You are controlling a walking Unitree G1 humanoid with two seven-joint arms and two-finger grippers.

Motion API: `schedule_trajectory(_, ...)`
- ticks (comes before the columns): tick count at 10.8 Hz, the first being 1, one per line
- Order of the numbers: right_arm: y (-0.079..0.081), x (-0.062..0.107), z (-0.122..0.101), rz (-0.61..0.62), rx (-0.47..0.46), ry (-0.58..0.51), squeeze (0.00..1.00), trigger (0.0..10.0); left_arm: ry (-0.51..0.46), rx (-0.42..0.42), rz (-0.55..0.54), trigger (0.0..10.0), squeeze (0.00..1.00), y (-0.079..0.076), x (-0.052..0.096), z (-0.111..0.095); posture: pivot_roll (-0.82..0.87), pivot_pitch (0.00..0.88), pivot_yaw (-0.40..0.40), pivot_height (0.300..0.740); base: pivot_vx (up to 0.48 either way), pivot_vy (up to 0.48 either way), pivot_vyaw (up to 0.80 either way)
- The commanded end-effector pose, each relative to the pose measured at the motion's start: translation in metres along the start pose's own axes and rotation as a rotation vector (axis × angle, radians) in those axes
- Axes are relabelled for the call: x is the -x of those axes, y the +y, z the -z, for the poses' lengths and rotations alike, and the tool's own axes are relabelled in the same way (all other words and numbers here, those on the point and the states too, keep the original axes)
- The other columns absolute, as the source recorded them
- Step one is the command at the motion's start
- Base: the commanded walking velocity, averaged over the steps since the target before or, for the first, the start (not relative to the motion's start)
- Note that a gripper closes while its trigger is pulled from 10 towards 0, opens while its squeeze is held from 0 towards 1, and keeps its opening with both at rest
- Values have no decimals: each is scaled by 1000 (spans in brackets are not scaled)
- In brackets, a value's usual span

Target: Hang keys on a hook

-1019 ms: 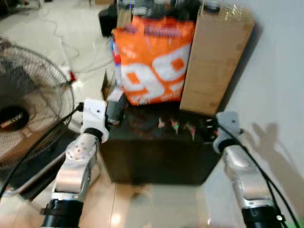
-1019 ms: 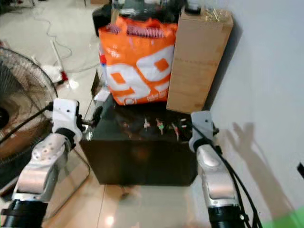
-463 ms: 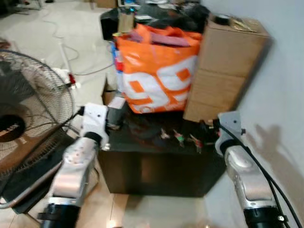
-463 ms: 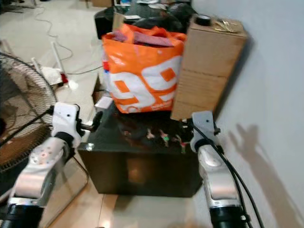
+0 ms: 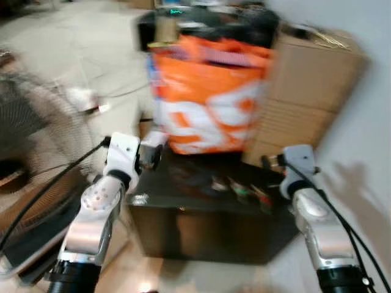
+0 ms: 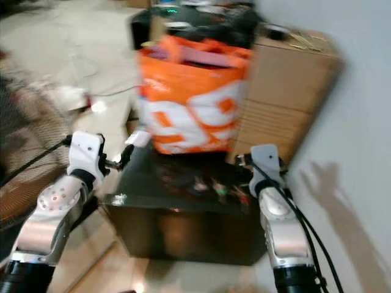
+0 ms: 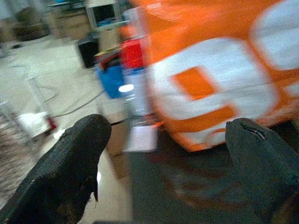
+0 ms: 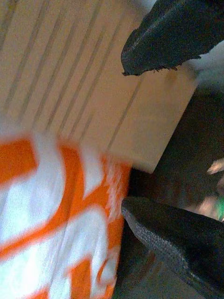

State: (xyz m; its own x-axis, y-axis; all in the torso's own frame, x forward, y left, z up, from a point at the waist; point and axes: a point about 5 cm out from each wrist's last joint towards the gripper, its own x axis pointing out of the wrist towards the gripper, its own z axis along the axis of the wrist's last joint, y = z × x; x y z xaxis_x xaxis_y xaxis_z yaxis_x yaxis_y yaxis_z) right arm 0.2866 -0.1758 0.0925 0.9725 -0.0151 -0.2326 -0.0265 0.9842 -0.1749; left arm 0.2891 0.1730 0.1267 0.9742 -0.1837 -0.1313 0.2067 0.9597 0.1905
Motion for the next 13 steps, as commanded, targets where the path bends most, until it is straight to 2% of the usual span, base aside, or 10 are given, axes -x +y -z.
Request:
schedule_trajectory(1,5,-3,-7,-19,7,-22,1000,10000,3,-9,-16,10000,212,4,0,-1,-24,0,-13,740,326,0,800)
schedule_trajectory(3,1,-6,-7,-38,9,-20,1000,10000,-2,-7,-13,10000,212,3,-3,-1,-27,0,-11,740,328,0,0)
schedule_trajectory(5,-7,-12,-2,-107,96,35,1000,10000,-7,-12,8,10000,212,0,-7,-2,-46,0,2,740,326,0,0)
schedule_trajectory(6,-13,-13,-4,-158,133,41,886,10000,-3,-14,31,10000,208,0,-9,-1,-78,0,22,740,334,0,0)
schedule_trajectory(7,-16,-14,-3,-234,189,89,0,10000,16,-23,90,10000,180,-4,-14,4,-95,0,25,740,0,0,0)
schedule_trajectory(8,-17,-14,-2,-250,199,110,0,10000,22,-30,115,10000,176,-5,-15,4,-95,0,24,740,0,0,0)
schedule_trajectory(10,-19,-16,9,-320,337,222,0,10000,22,-108,285,10000,176,-11,-18,3,-111,0,13,740,0,0,0)
schedule_trajectory(11,-16,-17,15,-338,365,259,0,10000,38,-125,365,10000,169,-15,-17,5,-114,0,15,740,0,0,0)
schedule_trajectory(12,-5,-19,26,-379,389,325,0,10000,120,-189,518,10000,169,-22,-11,18,-128,0,33,740,0,0,0)
schedule_trajectory(13,3,-20,33,-411,411,364,0,10000,154,-223,591,10000,173,-24,-8,23,-143,0,55,740,0,0,0)
